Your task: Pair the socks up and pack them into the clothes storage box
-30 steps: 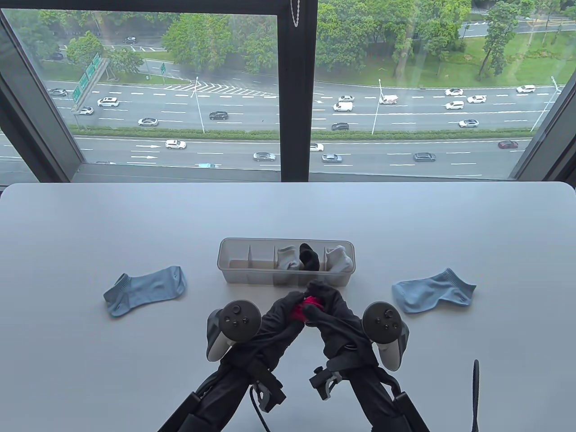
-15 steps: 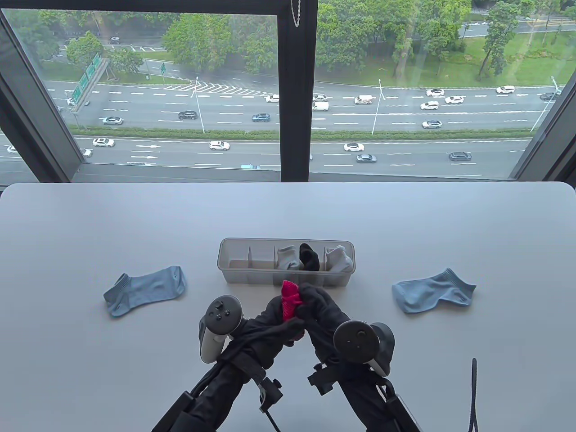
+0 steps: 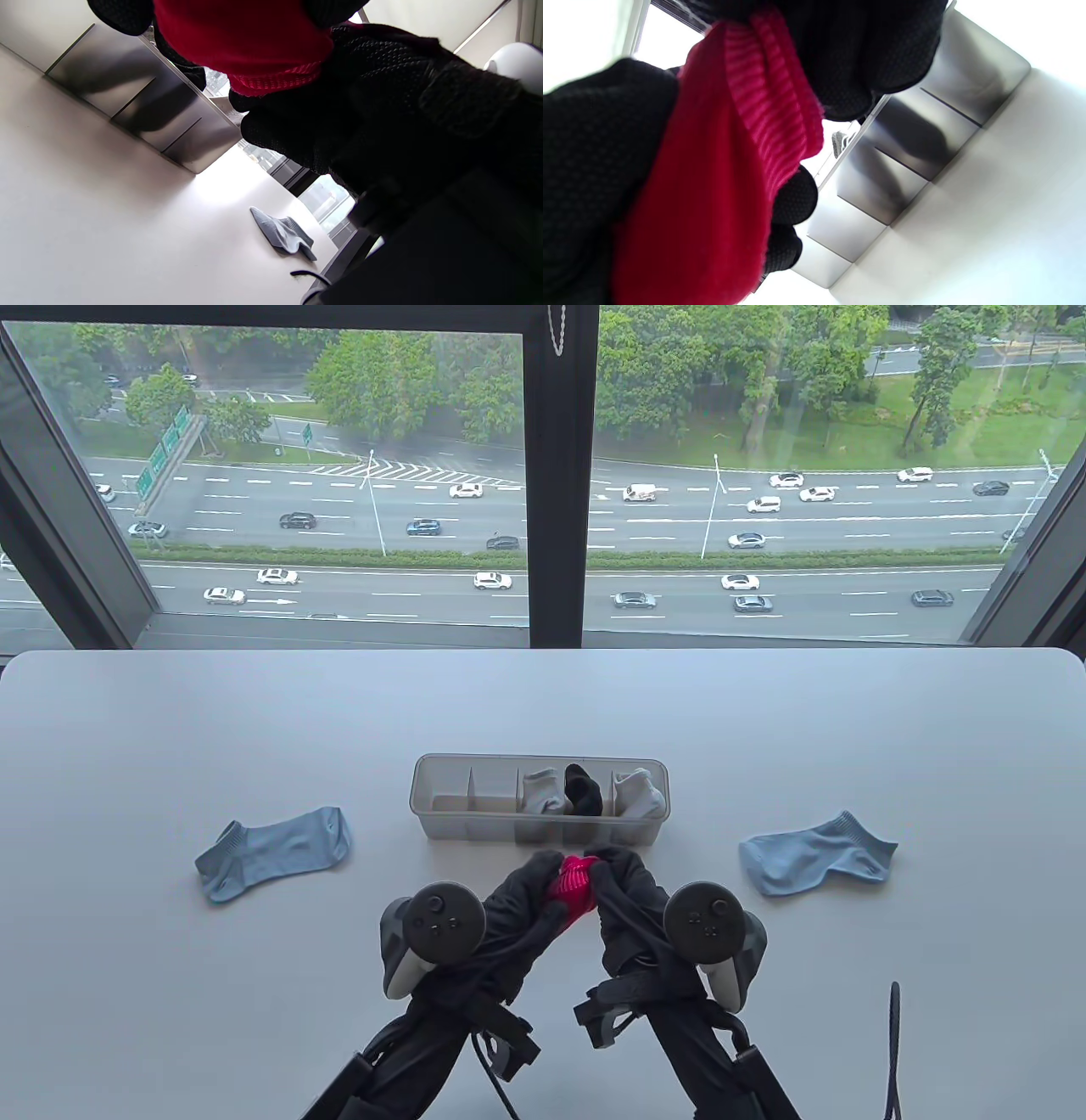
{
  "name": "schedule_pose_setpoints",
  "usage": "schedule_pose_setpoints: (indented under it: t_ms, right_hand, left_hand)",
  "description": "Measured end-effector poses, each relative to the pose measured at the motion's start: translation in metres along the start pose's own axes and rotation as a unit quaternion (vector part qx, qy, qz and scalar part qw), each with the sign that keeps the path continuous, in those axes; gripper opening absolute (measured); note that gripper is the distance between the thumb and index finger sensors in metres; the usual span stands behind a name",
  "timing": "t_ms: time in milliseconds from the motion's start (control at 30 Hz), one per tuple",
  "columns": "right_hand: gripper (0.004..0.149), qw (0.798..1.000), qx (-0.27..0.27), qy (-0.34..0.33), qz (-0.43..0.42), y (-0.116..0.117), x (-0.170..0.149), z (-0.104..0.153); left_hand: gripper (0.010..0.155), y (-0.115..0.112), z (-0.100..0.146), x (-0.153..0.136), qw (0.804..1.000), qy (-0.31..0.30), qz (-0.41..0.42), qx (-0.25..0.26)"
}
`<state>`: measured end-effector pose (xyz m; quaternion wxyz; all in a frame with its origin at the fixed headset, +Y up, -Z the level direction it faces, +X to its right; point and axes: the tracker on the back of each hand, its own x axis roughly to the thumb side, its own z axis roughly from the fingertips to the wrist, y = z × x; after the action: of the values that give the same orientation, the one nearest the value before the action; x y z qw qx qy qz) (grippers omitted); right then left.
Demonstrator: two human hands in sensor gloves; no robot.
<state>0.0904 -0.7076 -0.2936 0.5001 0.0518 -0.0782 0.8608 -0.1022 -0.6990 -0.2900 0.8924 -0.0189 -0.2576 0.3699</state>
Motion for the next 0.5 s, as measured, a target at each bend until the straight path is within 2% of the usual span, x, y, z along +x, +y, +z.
schedule_pose_setpoints:
  t_ms: [100,167,233,300,333,400,433,500]
  right_hand:
    - [0.039,1.000,0.010,-0.004,0.028,0.006,0.002,0.002]
    - [0.039,0.999,0.037,0.004,0.000,0.014,0.005,0.003]
    - [0.039,0.999,0.033,0.012,0.007,0.018,0.010,0.004]
    - [0.039,0.998,0.035,-0.014,0.040,0.015,0.011,0.002]
    - [0.039,0.998,0.026,-0.021,0.051,0.012,0.011,0.001]
    - [0.040,0.996,0.023,-0.034,0.074,0.009,0.008,-0.001]
    - [0.040,0.996,0.035,-0.040,0.071,0.009,0.006,-0.001]
    - [0.042,0.996,0.048,-0.047,0.051,0.007,0.003,-0.003]
  left_hand:
    - [0.074,-0.006,-0.002,0.001,0.997,0.033,-0.056,-0.029]
    - [0.082,-0.008,-0.004,0.001,0.993,0.067,-0.081,-0.055]
    - [0.084,-0.006,-0.003,-0.001,0.989,0.088,-0.112,-0.037]
    - [0.089,-0.001,-0.002,-0.004,0.992,0.084,-0.094,-0.017]
    - [0.084,0.004,-0.001,-0.006,0.994,0.077,-0.072,0.001]
    - [0.065,0.009,0.000,-0.006,0.995,0.065,-0.058,0.039]
    - [0.061,0.010,-0.002,-0.006,0.996,0.069,-0.058,0.020]
    - [0.057,0.011,-0.002,-0.009,0.997,0.067,-0.039,0.016]
